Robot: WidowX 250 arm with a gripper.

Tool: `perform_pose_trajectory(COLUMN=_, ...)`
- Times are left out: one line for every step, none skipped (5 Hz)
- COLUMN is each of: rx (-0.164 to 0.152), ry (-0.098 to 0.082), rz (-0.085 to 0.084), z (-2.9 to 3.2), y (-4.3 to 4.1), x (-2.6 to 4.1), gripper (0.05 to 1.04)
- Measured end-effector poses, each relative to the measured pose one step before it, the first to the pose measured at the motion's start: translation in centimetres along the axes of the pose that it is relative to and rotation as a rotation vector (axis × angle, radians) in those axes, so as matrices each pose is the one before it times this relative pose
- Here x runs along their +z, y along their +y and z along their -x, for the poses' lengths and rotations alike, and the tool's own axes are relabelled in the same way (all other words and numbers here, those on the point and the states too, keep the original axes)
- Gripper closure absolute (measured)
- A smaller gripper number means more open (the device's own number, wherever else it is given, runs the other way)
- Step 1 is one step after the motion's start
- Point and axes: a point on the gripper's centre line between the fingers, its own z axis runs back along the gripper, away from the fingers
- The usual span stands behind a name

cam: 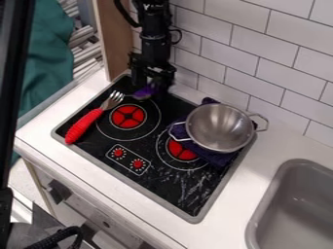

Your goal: Move the violet thing to the bottom left of the stove

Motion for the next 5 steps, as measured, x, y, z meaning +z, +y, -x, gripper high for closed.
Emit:
perform_pose_trajectory(rx=-0.0036, ry=-0.0135, rz=-0.0075, z=0.0, y=-0.035, x=-0.099, gripper=0.571)
perform_pose_trajectory(rx=-0.0135, ry=-0.0433, rz=-0.0159, z=0.285, y=-0.158, x=0.351, gripper=0.573)
perform_pose_trajectory(rx=-0.0217, ry=-0.0266, rz=0.0006, z=1.325, y=-1.654, x=0.694, gripper=0.573)
perform_pose_trajectory(rx=-0.0429, ry=-0.1385, rz=-0.0631, z=-0.615, y=-1.44, x=4.918, gripper=0.573)
perform_pose_trajectory(rx=-0.066, ry=-0.0168, rz=-0.0424, z=0.773, y=-3.407, x=2.505, gripper=0.573)
